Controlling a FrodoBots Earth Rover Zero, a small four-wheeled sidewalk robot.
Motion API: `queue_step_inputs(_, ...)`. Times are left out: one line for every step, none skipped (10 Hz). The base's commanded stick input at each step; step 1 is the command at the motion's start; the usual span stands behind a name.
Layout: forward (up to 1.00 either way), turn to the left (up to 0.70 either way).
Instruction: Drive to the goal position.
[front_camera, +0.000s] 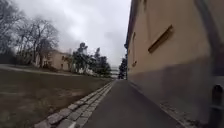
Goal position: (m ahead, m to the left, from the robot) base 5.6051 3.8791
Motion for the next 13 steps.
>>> queue_step_inputs(0.70, 0.00)
queue_step_inputs(0.70, 0.00)
queue_step_inputs(0.70, 0.00)
queue_step_inputs(0.70, 0.00)
queue_step_inputs(0.70, 0.00)
queue_step_inputs(0.70, 0.00)
queue_step_inputs(0.70, 0.00)
queue_step_inputs(0.70, 0.00)
queue_step_inputs(0.70, 0.00)
queue_step_inputs(0.70, 0.00)
queue_step_inputs(0.70, 0.00)
queue_step_inputs(0.70, 0.00)
queue_step_inputs(0.70, 0.00)
